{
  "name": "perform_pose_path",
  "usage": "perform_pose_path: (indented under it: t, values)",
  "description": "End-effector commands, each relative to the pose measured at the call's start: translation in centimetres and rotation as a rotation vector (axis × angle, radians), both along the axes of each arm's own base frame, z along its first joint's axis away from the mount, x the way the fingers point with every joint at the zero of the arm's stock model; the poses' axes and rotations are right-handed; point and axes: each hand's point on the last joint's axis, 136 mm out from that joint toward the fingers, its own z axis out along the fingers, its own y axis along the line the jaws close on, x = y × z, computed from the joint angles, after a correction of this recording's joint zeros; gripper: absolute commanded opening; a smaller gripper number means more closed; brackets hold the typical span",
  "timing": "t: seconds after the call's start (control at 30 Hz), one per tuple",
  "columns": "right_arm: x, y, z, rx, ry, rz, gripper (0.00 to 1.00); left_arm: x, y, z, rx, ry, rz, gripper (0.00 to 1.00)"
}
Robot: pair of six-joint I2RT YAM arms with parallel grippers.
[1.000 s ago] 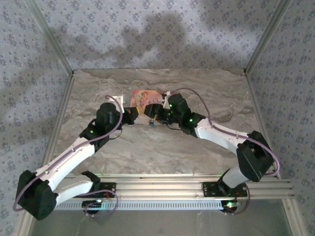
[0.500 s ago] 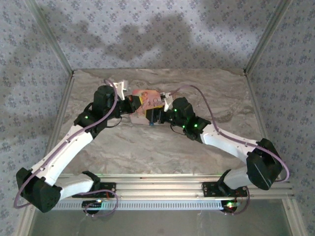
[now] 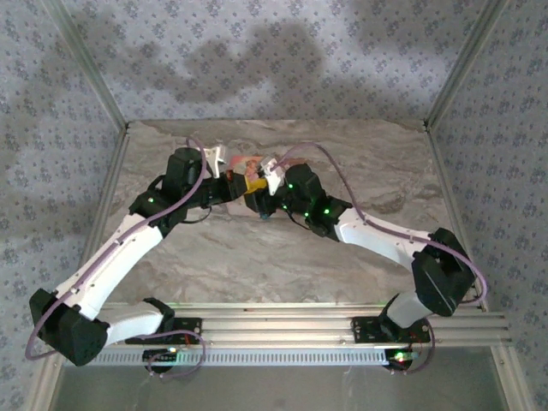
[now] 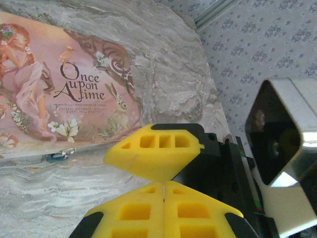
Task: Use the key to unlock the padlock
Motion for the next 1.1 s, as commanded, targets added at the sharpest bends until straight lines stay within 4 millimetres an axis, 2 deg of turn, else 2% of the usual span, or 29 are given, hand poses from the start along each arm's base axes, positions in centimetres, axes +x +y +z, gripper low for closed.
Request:
perform_pose_path:
  t: [0.0,0.03,0.07,0.33,0.7,0.97,1.07]
  values:
    - [-0.4,0.9,1.4,-0.005,-0.065,0.061,0.1,-0.2,0.3,1.9,-0.031,-0.016,-0.011,0.0]
    - [-0.6,0.8,1.1,-0.018,-0.062,0.075,0.01,-0.2,0.4,1.8,-0.033,-0.012,-0.011,0.0]
    - [-0.7,0.6,0.9,-0.027,-0.058,0.08,0.0,-0.2,0.6,1.8,-0.035,-0.012,-0.011,0.0]
    - [-2.7,-0.3,1.8,-0.069,-0.049,0.196,0.0,-0.3,1.3,1.1,-0.06,0.006,-0.048,0.0]
    - [-4.1,-0.8,2.6,-0.086,-0.008,0.26,0.0,-0.7,1.5,1.4,-0.091,-0.01,-0.097,0.0]
    - [-3.6,-0.7,2.7,-0.082,-0.013,0.236,0.0,-0.9,1.0,1.1,-0.123,0.014,-0.118,0.0]
    - [-3.3,-0.7,2.6,-0.083,-0.019,0.223,0.05,-1.0,0.9,1.2,-0.131,0.018,-0.123,0.0]
